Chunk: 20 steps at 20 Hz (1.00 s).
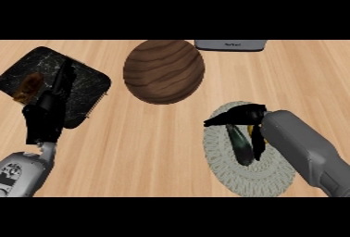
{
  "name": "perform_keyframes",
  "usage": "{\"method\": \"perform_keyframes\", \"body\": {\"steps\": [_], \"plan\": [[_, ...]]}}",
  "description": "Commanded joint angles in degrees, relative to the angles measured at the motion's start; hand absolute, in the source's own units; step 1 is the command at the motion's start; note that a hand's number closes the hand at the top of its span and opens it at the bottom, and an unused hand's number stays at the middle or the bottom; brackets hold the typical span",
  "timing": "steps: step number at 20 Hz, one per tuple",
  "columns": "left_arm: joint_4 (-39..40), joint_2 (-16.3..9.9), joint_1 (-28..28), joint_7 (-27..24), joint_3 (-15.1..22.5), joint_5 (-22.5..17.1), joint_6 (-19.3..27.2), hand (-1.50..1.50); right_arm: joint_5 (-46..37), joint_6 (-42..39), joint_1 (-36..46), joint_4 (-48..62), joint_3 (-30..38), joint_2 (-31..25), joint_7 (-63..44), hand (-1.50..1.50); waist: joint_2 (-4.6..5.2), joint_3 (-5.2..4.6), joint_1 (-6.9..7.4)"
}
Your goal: Pick the eggplant from the placemat and place it in the bowl
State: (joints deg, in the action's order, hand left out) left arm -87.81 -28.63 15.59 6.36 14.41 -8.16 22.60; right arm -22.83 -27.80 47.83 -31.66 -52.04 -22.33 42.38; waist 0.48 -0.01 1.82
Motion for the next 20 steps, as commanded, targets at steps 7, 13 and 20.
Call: {"method": "perform_keyframes", "body": {"steps": [7,13,20], "plan": [[-3.5,0.3,-0.8,3.3,-0.5,1.8,-0.3,0.0,-4.7,5.8,-1.9,8.2,-3.1,6.3,11.7,1.5,0.16,0.16,0.73],[-0.6,0.7,-1.5,-0.1,-2.9,1.6,-1.5,0.0,-3.9,3.5,-0.9,7.9,-2.2,6.2,13.8,1.5,-0.13,0.02,-0.58],[-0.1,2.7,0.7,2.7,-1.0,2.3,-1.6,0.0,2.1,11.4,2.8,6.0,4.1,21.7,-15.3,1.5,-0.9,-0.13,0.55]]}}
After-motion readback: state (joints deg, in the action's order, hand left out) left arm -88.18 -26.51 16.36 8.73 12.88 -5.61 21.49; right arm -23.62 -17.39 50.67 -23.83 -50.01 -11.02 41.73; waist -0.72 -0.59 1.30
